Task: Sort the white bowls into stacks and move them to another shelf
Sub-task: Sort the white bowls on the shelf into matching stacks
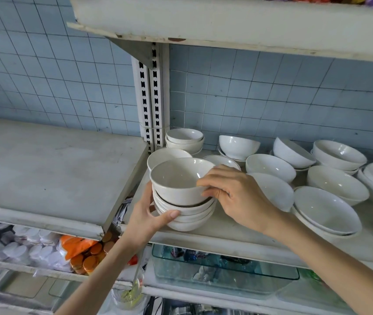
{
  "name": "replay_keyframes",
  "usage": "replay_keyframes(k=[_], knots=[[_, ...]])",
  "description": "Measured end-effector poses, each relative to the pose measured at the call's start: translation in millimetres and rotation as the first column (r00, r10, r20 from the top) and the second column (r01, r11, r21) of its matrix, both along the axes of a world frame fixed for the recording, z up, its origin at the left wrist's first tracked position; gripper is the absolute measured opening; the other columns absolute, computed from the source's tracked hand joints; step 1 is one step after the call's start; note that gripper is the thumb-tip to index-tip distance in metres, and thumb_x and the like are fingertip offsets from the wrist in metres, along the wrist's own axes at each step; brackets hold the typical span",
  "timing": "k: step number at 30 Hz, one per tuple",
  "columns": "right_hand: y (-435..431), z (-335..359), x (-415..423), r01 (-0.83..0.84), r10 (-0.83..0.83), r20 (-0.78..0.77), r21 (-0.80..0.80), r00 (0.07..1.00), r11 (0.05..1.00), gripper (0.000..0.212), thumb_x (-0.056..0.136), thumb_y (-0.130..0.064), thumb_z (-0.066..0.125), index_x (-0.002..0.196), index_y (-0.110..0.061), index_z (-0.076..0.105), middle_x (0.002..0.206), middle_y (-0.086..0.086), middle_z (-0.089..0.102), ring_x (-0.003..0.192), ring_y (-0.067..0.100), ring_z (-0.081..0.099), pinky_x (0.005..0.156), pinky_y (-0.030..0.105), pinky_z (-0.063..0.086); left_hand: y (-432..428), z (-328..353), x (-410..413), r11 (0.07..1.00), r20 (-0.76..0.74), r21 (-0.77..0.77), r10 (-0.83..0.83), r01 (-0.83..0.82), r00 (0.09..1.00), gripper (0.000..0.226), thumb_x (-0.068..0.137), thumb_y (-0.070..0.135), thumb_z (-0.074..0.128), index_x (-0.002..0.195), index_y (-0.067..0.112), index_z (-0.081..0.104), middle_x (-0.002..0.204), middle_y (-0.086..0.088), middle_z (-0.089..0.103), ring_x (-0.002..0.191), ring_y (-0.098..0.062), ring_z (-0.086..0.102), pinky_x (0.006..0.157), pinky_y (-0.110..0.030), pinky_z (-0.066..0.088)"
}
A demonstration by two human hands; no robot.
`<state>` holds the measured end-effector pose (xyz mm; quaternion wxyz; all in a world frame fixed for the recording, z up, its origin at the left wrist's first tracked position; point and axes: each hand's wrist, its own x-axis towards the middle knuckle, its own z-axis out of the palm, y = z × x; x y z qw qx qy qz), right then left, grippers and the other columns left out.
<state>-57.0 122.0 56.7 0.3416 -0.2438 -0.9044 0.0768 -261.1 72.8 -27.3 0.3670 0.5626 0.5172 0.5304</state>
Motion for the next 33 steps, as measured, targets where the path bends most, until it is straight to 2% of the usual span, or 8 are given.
replay_keyframes(k=[8, 12, 18, 22, 25, 27, 30, 33], knots=[[-0.2, -12.2, 5.5, -0.024, 0.024, 0.037, 0.003, 0.999, 1.0, 0.011, 0.084, -0.007, 0.06, 0.085, -0.014, 0.068, 0.076, -0.002, 0.064, 0.074, 0.021, 0.054, 0.062, 0.038, 0.051, 1.1, -1.0, 0.8, 1.0, -0.009, -0.004, 0.004, -0.004, 1.0, 0.112, 0.048, 0.08, 0.07, 0.14, 0.026, 0.036, 0.122, 0.027, 0.058, 0.116, 0.003, 0.053, 0.09, -0.005, 0.042], [1.9, -16.0, 5.7, -0.046, 0.046, 0.0, -0.05, 0.999, 0.998, 0.014, 0.084, -0.005, 0.059, 0.087, -0.016, 0.067, 0.078, -0.005, 0.062, 0.074, 0.018, 0.052, 0.07, 0.046, 0.052, 0.2, 0.6, 2.1, 1.0, -0.018, 0.002, 0.009, -0.009, 1.0, 0.111, 0.046, 0.083, 0.067, 0.138, 0.03, 0.035, 0.119, 0.033, 0.056, 0.113, 0.007, 0.053, 0.086, -0.002, 0.04], [1.1, -22.9, 6.8, -0.034, 0.032, -0.022, -0.085, 0.999, 0.996, 0.021, 0.081, 0.002, 0.058, 0.089, -0.014, 0.069, 0.081, -0.007, 0.062, 0.075, 0.014, 0.052, 0.076, 0.052, 0.053, -1.0, 2.3, 2.6, 1.0, -0.021, 0.015, 0.003, -0.003, 1.0, 0.108, 0.048, 0.082, 0.067, 0.138, 0.03, 0.036, 0.119, 0.032, 0.057, 0.115, 0.006, 0.052, 0.088, -0.003, 0.04], [-0.9, -21.9, 8.1, -0.036, 0.033, -0.023, -0.12, 0.999, 0.992, 0.015, 0.085, -0.004, 0.057, 0.09, -0.012, 0.069, 0.083, -0.006, 0.063, 0.078, 0.018, 0.055, 0.077, 0.055, 0.051, -2.5, 4.4, 4.3, 1.0, -0.014, 0.018, -0.008, 0.008, 1.0, 0.107, 0.046, 0.082, 0.068, 0.136, 0.034, 0.036, 0.119, 0.032, 0.057, 0.113, 0.007, 0.053, 0.087, -0.003, 0.041], [-5.3, -18.4, 10.2, -0.034, 0.034, -0.006, -0.155, 0.999, 0.987, 0.014, 0.088, -0.014, 0.058, 0.097, -0.013, 0.068, 0.093, -0.006, 0.064, 0.09, 0.014, 0.055, 0.079, 0.047, 0.051, -3.8, 6.4, 5.5, 1.0, -0.007, 0.024, -0.016, 0.017, 1.0, 0.103, 0.047, 0.081, 0.068, 0.134, 0.037, 0.036, 0.12, 0.032, 0.056, 0.113, 0.009, 0.052, 0.087, -0.003, 0.041], [-9.8, -17.8, 14.0, -0.015, 0.018, 0.015, -0.187, 1.0, 0.982, 0.022, 0.089, -0.019, 0.06, 0.11, -0.016, 0.066, 0.11, -0.008, 0.062, 0.106, 0.008, 0.053, 0.086, 0.038, 0.05, -5.6, 7.9, 6.2, 0.999, 0.002, 0.031, -0.021, 0.021, 1.0, 0.1, 0.047, 0.081, 0.068, 0.133, 0.04, 0.036, 0.121, 0.032, 0.055, 0.114, 0.01, 0.051, 0.087, -0.003, 0.041], [-16.7, -20.1, 26.5, 0.061, -0.052, 0.049, -0.209, 0.997, 0.976, 0.039, 0.089, -0.03, 0.061, 0.128, -0.025, 0.055, 0.132, -0.014, 0.049, 0.122, -0.001, 0.043, 0.096, 0.026, 0.043, -8.9, 7.1, 5.9, 0.999, 0.008, 0.041, -0.024, 0.024, 1.0, 0.105, 0.05, 0.076, 0.071, 0.139, 0.036, 0.032, 0.128, 0.027, 0.052, 0.119, 0.006, 0.049, 0.096, -0.016, 0.041], [-21.5, -22.2, 44.1, 0.152, -0.139, 0.078, -0.198, 0.987, 0.968, 0.046, 0.089, -0.036, 0.06, 0.133, -0.026, 0.05, 0.136, -0.015, 0.044, 0.125, -0.001, 0.041, 0.1, 0.022, 0.039, -12.2, 7.2, 8.1, 0.997, -0.004, 0.075, -0.032, 0.032, 0.999, 0.1, 0.057, 0.06, 0.074, 0.142, 0.031, 0.03, 0.129, 0.026, 0.051, 0.122, 0.004, 0.047, 0.099, -0.022, 0.039]])
